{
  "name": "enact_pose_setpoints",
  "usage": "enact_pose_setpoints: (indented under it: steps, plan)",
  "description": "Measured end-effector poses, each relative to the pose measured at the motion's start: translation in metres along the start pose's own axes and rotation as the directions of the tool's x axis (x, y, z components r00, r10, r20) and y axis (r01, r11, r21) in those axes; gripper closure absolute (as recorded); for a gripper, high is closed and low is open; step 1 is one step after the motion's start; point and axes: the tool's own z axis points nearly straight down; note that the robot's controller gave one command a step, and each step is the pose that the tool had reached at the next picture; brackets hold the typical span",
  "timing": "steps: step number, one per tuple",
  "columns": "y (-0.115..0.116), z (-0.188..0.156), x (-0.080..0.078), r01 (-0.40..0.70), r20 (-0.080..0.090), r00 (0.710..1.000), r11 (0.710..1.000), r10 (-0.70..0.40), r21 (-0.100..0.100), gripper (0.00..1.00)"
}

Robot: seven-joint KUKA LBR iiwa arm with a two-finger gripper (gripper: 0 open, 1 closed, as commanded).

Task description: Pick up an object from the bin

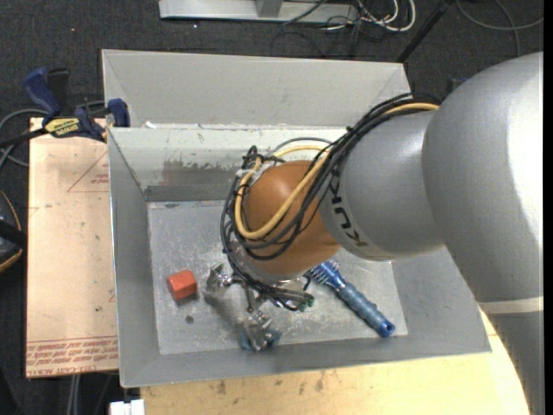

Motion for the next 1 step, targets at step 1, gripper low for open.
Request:
enact_pose_setpoints:
  steps: [1]
  plan:
    - [0.0475, 0.0001, -0.0418, -0.208, -0.013, 0.978, 0.978, 0.208, 0.018, 0.0]
